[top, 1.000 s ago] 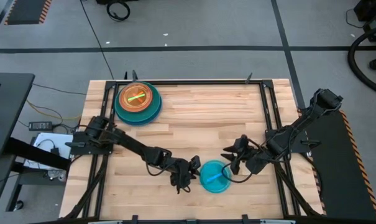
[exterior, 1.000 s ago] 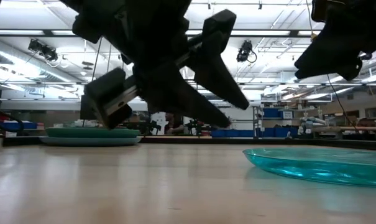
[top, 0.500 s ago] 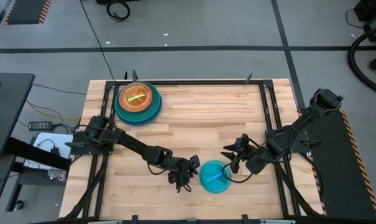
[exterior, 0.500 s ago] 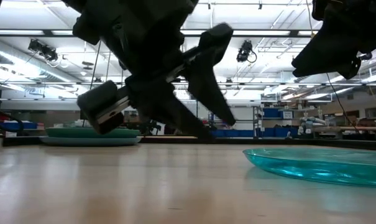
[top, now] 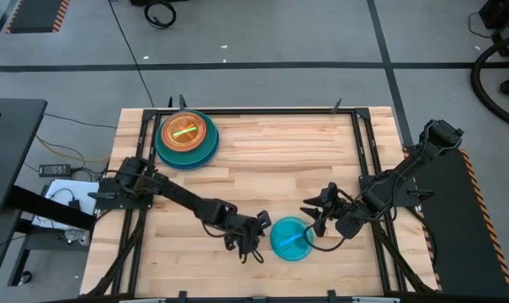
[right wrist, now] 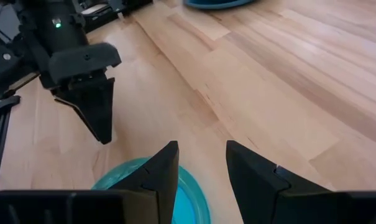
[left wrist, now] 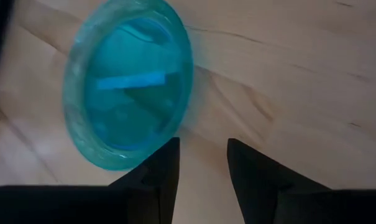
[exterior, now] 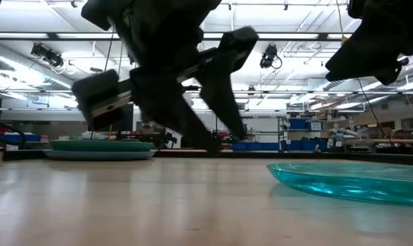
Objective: Stack plastic plates
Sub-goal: Stack the small blue plate on the small green plate
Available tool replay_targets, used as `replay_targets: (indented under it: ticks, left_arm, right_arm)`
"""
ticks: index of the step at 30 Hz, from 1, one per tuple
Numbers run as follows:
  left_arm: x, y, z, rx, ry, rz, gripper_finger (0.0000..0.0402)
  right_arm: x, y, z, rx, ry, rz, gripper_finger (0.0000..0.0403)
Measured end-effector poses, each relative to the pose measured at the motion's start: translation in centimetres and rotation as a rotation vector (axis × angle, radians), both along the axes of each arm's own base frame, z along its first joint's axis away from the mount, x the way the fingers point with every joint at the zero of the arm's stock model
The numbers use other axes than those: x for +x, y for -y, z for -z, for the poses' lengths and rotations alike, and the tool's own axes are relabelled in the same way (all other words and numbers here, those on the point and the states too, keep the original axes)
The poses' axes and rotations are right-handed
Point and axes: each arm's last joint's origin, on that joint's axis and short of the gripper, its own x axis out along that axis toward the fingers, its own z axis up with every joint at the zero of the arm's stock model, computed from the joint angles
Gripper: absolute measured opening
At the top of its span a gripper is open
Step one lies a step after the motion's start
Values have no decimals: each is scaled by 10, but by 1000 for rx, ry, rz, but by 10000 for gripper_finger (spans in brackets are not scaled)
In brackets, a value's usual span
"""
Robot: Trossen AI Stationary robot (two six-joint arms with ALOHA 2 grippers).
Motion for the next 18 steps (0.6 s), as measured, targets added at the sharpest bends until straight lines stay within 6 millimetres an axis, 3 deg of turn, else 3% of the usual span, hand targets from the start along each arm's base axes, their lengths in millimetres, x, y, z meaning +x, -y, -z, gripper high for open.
replay_targets:
  ticks: [11, 18]
  left_arm:
    - [-6, 5, 3, -10, -56, -35, 141]
    - [8, 6, 17, 58, 51, 59, 141]
  right_arm:
    - [0, 2, 0, -46, 9, 23, 145]
    - [0, 2, 0, -58, 4, 15, 145]
